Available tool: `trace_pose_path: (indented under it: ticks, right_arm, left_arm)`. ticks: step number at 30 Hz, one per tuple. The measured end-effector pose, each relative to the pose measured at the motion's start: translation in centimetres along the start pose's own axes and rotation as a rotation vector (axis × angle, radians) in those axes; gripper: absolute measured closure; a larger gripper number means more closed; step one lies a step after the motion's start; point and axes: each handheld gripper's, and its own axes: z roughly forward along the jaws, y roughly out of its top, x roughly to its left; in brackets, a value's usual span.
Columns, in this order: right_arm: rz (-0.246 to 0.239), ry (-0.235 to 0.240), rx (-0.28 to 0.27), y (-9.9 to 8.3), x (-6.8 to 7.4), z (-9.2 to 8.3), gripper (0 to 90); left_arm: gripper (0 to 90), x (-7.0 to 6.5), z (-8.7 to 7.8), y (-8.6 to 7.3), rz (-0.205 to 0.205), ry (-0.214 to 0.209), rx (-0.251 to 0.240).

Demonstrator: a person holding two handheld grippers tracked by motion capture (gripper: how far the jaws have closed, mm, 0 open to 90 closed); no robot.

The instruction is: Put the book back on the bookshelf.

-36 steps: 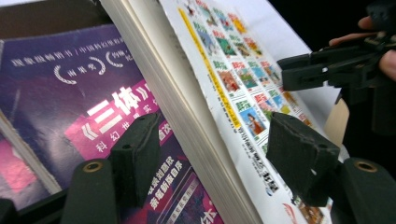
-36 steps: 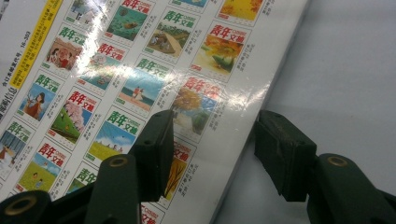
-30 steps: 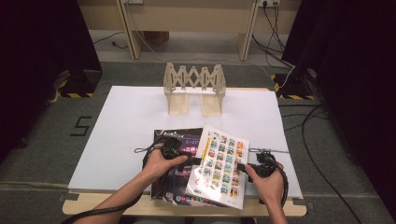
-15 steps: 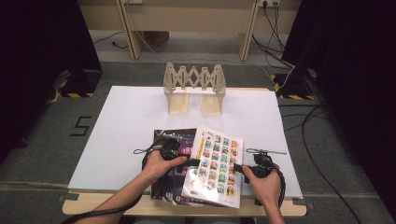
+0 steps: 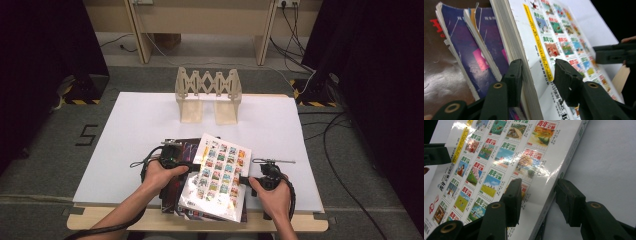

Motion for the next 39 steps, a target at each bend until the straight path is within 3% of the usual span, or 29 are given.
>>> trace_pose_path:
  ticks: [5, 10, 13, 16, 19, 21, 22, 23, 24, 25, 26, 27, 29, 34, 39]
  right_arm:
    - [-0.002, -0.001, 0.007, 0.1, 0.0, 0.0, 55.4]
    - [0.000, -0.001, 0.020, 0.2, 0.0, 0.0, 54.8]
    - [-0.020, 0.001, 0.021, 0.3, -0.1, 0.1, 53.9]
    - [-0.026, 0.017, 0.025, 0.7, -0.2, 0.1, 50.2]
    - [-0.022, 0.044, -0.008, 2.1, -0.9, 0.4, 45.9]
    - [-0.026, 0.042, -0.023, 3.3, -1.3, 0.9, 45.2]
    - [-0.014, 0.048, -0.018, 3.8, -1.4, 1.1, 45.3]
    - [-0.009, 0.047, -0.012, 4.6, -1.6, 1.7, 45.4]
    - [-0.002, 0.048, -0.007, 4.9, -1.7, 1.9, 43.4]
    - [-0.002, 0.041, -0.002, 5.3, -1.9, 2.2, 44.7]
    - [0.015, 0.043, 0.005, 5.5, -2.2, 2.4, 45.2]
    - [0.030, 0.051, 0.014, 5.6, -2.4, 2.6, 45.2]
    - [0.048, 0.058, 0.023, 5.7, -2.7, 2.7, 45.2]
    - [0.032, 0.050, 0.030, 5.6, -2.2, 2.4, 46.0]
    - [0.032, 0.034, 0.031, 5.4, -2.0, 2.6, 45.6]
  left_arm:
    - [66.2, -0.5, -0.4, -0.1, -0.035, -0.036, -0.052]
    - [71.0, -0.5, -0.4, -0.3, -0.018, -0.048, -0.045]
    - [73.7, 0.0, -0.4, -0.4, -0.034, -0.071, -0.042]
    - [75.1, 0.4, -0.7, -0.7, -0.012, -0.077, -0.050]
    - [76.3, 1.0, -1.3, -1.3, 0.005, -0.065, -0.054]
    - [80.3, 1.6, -1.8, -1.7, 0.025, -0.021, -0.062]
    - [88.0, 2.2, -2.3, -1.8, 0.048, 0.025, -0.075]
    - [89.9, 2.5, -2.5, -1.9, 0.006, -0.002, -0.075]
    - [89.9, 2.7, -2.6, -2.0, -0.048, -0.063, -0.075]
    - [89.8, 2.6, -2.7, -1.9, -0.050, -0.069, -0.083]
    - [89.4, 2.3, -2.8, -1.8, -0.019, -0.041, -0.097]
    - [85.1, 2.2, -2.6, -1.6, -0.012, -0.026, -0.100]
    - [74.6, 2.3, -2.0, -1.2, -0.039, -0.033, -0.094]
    - [53.6, 1.6, -0.7, -0.5, -0.003, -0.028, -0.064]
    - [56.7, 1.7, 0.1, -0.5, 0.000, -0.014, -0.025]
